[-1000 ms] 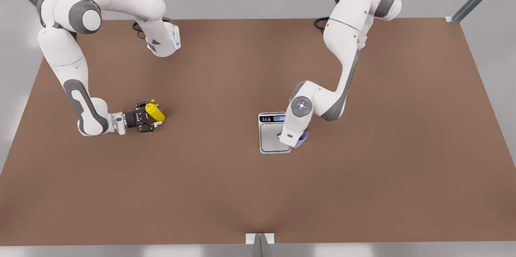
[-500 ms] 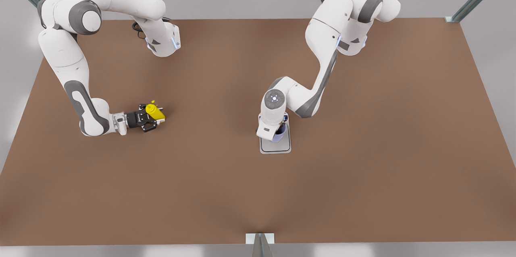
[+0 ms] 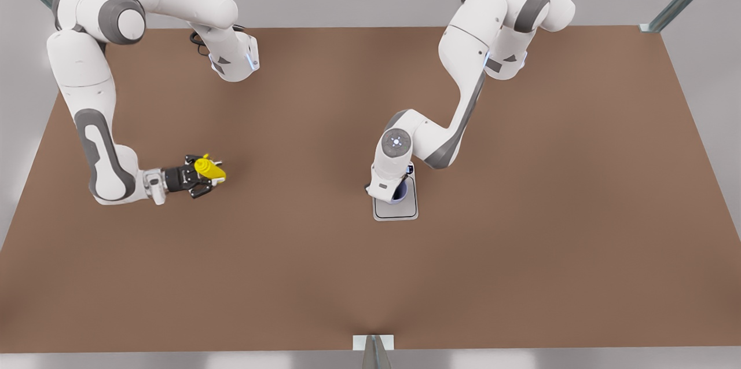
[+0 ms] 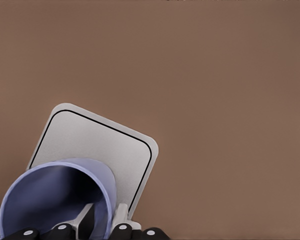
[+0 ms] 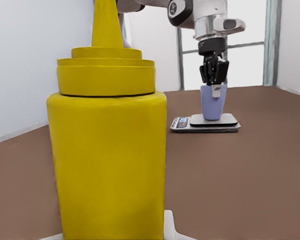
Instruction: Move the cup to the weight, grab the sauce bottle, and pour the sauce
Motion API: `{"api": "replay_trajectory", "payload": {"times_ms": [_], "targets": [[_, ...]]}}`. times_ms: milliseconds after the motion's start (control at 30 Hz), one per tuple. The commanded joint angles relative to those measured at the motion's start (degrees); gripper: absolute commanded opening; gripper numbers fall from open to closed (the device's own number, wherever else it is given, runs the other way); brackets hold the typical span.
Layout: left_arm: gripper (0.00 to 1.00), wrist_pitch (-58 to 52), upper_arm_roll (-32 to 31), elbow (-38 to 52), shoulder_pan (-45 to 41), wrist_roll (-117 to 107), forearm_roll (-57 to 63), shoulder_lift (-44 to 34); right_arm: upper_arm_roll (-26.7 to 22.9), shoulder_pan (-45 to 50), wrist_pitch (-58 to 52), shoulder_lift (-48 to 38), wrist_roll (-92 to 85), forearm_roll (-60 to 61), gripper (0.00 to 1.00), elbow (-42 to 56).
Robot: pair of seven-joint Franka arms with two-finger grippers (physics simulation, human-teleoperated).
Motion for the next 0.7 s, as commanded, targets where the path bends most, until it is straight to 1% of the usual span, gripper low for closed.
{"api": "replay_trajectory", "payload": {"times_ms": [0, 67, 200, 233, 267, 300, 333, 367, 400, 433, 467, 500, 533, 567, 600, 633, 667], "targets": [[0.57, -0.5, 0.0, 0.2, 0.0, 0.0, -0.1, 0.0, 0.0, 0.0, -0.1, -0.1, 0.8, 0.0, 0.58, 0.6], [0.57, -1.9, 0.0, 0.7, 0.0, 0.0, -0.2, -0.4, 0.1, 0.3, -0.2, -0.6, 5.6, -0.4, 0.58, 3.1], [0.58, -7.4, 1.1, 0.7, 0.2, 0.8, -0.1, -5.4, -0.2, 6.5, -0.6, -1.8, 23.2, -3.2, 0.58, 11.9], [0.58, -9.5, 2.5, 0.7, 0.3, 2.0, -0.3, -7.2, -0.1, 9.0, -0.6, -1.8, 30.0, -6.0, 0.58, 16.0], [0.58, -11.0, 4.6, 0.6, 0.8, 5.1, -0.9, -9.8, -0.1, 10.9, -0.4, -1.8, 33.9, -7.0, 0.58, 17.9], [0.58, -15.3, 7.3, 0.6, 1.4, 10.1, -2.4, -10.4, -0.1, 12.0, -0.2, -1.8, 37.0, -8.1, 0.58, 19.3], [1.00, -18.5, 13.7, 0.6, 1.4, 16.3, -6.8, -11.3, -0.1, 14.5, 0.4, -1.8, 41.6, -9.8, 0.58, 21.8], [1.00, -22.0, 19.8, 0.5, 1.4, 21.5, -8.9, -11.3, -0.1, 17.3, 2.5, -1.8, 47.2, -11.6, 0.58, 23.5], [1.00, -27.2, 30.0, -0.1, 1.5, 32.6, -13.3, -11.2, 0.0, 20.8, 4.4, -1.8, 57.1, -17.7, 0.58, 26.1], [1.00, -28.6, 33.4, -1.3, 2.5, 39.3, -13.6, -11.3, 0.1, 23.4, 5.0, -1.8, 63.0, -21.6, 0.58, 27.8], [1.00, -28.9, 33.1, -2.0, 9.7, 47.3, -14.1, -13.2, 0.7, 27.0, 7.2, -1.8, 73.4, -26.9, 0.58, 29.6], [1.00, -30.1, 27.8, -2.0, 19.5, 53.7, -13.9, -15.5, 5.9, 27.4, 9.3, -1.8, 84.8, -34.8, 0.58, 29.9], [1.00, -30.0, 23.3, -2.0, 25.7, 55.8, -11.4, -17.8, 10.6, 27.0, 9.8, -1.8, 94.9, -42.1, 0.58, 30.1], [1.00, -27.9, 17.9, -4.5, 29.9, 58.2, -5.5, -21.2, 13.4, 27.8, 10.9, -1.8, 102.5, -46.9, 0.58, 30.1], [1.00, -21.3, 10.0, -11.7, 33.5, 58.3, 1.8, -26.4, 16.9, 28.1, 11.8, -1.8, 110.7, -52.2, 0.58, 29.9], [1.00, -21.2, 2.9, -13.5, 39.2, 58.9, 3.3, -28.9, 17.2, 31.2, 11.8, -1.9, 116.4, -56.7, 0.58, 30.0], [1.00, -22.8, -3.3, -13.2, 44.4, 59.0, 3.7, -30.0, 17.3, 33.9, 11.8, -2.3, 121.4, -61.0, 0.58, 30.1]]}}
